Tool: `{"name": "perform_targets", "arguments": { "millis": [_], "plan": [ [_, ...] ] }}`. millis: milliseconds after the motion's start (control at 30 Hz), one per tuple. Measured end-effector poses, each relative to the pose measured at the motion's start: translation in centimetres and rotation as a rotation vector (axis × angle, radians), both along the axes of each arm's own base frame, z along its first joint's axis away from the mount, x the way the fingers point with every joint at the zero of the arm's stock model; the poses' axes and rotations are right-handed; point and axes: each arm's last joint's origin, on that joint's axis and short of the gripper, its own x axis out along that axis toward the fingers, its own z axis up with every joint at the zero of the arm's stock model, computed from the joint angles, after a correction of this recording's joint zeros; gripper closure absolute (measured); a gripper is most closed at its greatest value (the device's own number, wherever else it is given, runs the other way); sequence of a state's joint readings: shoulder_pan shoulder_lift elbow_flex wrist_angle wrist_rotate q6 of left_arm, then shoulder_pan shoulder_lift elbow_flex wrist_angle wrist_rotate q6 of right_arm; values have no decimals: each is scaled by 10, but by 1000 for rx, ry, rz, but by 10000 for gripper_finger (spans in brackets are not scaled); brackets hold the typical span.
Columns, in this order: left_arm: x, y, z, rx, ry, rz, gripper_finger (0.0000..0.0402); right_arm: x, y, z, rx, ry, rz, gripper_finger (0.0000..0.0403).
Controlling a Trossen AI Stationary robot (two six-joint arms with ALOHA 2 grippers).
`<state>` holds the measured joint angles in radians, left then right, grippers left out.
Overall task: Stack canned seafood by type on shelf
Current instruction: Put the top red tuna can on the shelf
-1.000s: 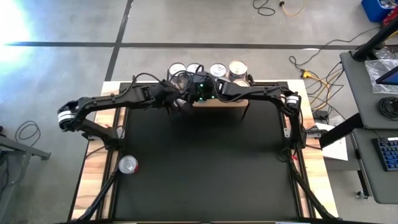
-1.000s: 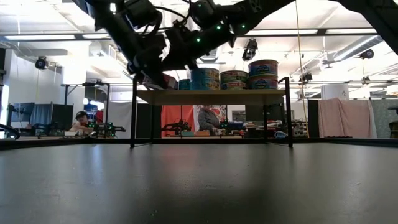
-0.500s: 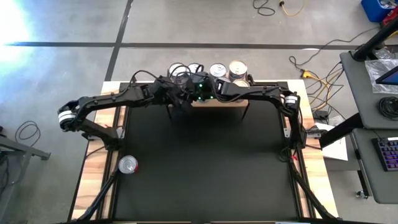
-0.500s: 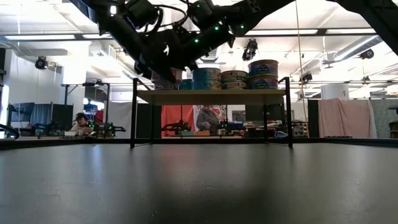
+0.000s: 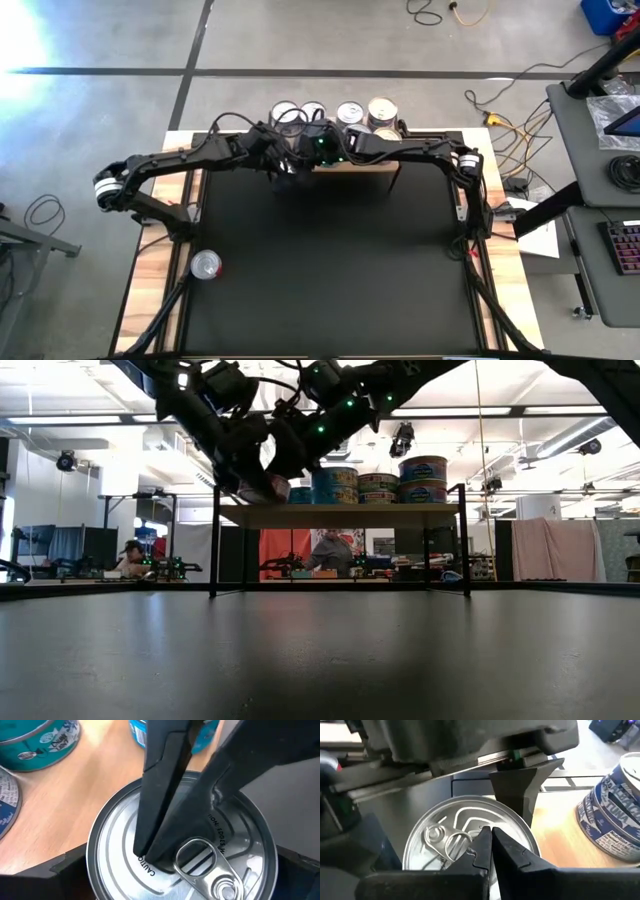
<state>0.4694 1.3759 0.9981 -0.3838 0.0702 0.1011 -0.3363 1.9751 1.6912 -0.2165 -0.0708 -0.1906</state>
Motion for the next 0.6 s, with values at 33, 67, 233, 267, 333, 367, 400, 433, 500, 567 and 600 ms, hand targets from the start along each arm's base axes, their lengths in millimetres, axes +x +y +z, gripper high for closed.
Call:
{"name": "perform_targets", "arguments": {
  "millis": [33, 67, 233, 267, 333, 367, 400, 433, 500, 567, 600],
  "plan": [
    [0, 0, 0, 4, 3, -2, 2, 0, 0, 0, -11, 4, 8, 394],
    [-1, 0, 1, 5, 1, -2, 2, 0, 0, 0, -22, 7, 15, 394],
    [-7, 7, 4, -42, -27, 29, 2, 0, 0, 0, -64, 15, 38, 394],
    [-8, 9, 4, -71, -43, 33, 2, 0, 1, 0, -67, 15, 47, 394],
    [-10, 13, 6, -114, -67, 48, 2, 0, 1, 0, -76, 22, 57, 394],
    [-11, 15, 6, -126, -74, 59, 2, 1, 3, 0, -78, 24, 71, 394],
    [-11, 16, 7, -137, -78, 66, 2, 1, 4, 0, -71, 21, 89, 394],
    [-12, 17, 9, -149, -77, 73, 2, 1, 4, 0, -56, 14, 110, 394],
    [-12, 18, 13, -171, -65, 85, 2, 1, 5, 0, -21, 0, 147, 394],
    [-12, 19, 17, -187, -41, 89, 2, 1, 5, 2, 0, -7, 159, 394],
    [-12, 20, 18, -191, -26, 89, 2, 2, 5, 3, 7, -9, 161, 394]
  ]
}}
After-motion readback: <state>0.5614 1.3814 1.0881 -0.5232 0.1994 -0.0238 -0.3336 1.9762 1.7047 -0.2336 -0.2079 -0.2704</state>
